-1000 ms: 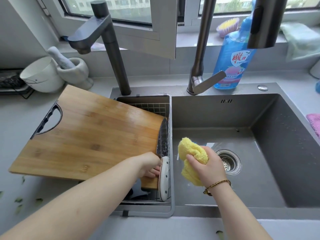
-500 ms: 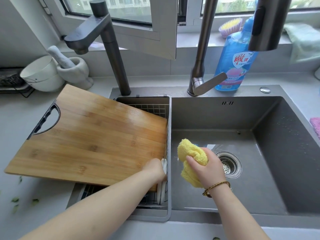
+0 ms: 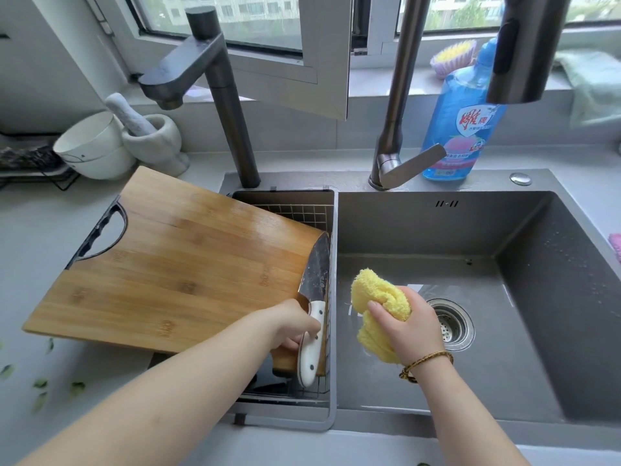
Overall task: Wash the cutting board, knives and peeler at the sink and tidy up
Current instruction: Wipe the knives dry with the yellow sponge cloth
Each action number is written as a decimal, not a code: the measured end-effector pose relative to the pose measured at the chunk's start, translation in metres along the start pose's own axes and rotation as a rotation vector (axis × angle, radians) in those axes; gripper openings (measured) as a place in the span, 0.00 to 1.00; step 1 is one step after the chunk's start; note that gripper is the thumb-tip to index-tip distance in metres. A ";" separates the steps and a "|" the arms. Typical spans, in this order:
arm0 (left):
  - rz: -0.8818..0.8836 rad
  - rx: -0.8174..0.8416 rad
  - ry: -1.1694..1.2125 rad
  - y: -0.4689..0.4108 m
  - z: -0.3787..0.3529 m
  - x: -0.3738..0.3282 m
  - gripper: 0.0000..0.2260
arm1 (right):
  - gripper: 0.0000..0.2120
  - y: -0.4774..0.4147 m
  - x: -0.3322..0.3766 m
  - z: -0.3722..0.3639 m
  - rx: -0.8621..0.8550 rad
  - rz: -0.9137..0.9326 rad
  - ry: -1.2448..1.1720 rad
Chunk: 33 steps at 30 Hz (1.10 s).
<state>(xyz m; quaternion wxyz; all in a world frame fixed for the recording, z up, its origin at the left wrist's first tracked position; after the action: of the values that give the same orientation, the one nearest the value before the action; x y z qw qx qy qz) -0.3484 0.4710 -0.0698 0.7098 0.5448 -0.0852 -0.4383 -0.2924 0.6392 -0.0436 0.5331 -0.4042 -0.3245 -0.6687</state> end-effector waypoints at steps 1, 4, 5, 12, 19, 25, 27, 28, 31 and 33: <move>0.008 0.011 0.035 0.002 0.002 0.001 0.11 | 0.06 0.000 0.001 0.000 0.005 0.001 0.000; 0.022 0.046 0.175 0.006 0.012 0.006 0.08 | 0.07 0.001 0.004 -0.002 0.013 -0.002 -0.008; 0.022 0.064 0.231 0.008 0.015 0.006 0.07 | 0.07 0.001 0.005 -0.002 0.012 -0.004 -0.009; -0.001 -0.088 0.170 0.026 0.050 0.013 0.07 | 0.10 0.000 0.017 -0.009 -0.015 0.026 0.020; -0.222 -0.209 0.076 0.056 0.083 0.029 0.08 | 0.12 -0.001 0.030 -0.010 -0.129 0.102 -0.051; -0.465 -0.398 -0.031 0.052 0.061 0.018 0.12 | 0.15 0.005 0.028 0.001 -0.229 0.082 -0.051; -0.497 -0.410 -0.096 0.049 0.053 0.016 0.15 | 0.13 0.009 0.025 0.004 -0.251 0.091 -0.052; -0.505 -0.418 -0.157 0.049 0.049 0.014 0.16 | 0.15 0.012 0.022 0.003 -0.275 0.087 -0.051; -0.509 -0.439 -0.357 0.048 0.039 0.007 0.15 | 0.12 0.019 0.015 -0.002 -0.459 0.094 -0.078; -0.513 -0.466 -0.464 0.047 0.035 0.003 0.14 | 0.15 0.022 0.015 -0.012 -0.563 0.168 -0.043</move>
<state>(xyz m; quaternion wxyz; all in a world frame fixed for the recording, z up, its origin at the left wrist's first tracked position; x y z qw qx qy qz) -0.3426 0.4451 -0.0175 0.6437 0.2600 -0.0029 -0.7197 -0.2752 0.6178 -0.0361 0.4465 -0.5757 -0.1031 -0.6771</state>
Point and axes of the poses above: each hand's wrist, its own y-axis away from the middle knuckle, its own z-axis out of the back of the hand, x = y × z, the point moved 2 cm from there along -y, towards the middle knuckle, and after that the axes turned 7 degrees about z, right-handed, at the moved point
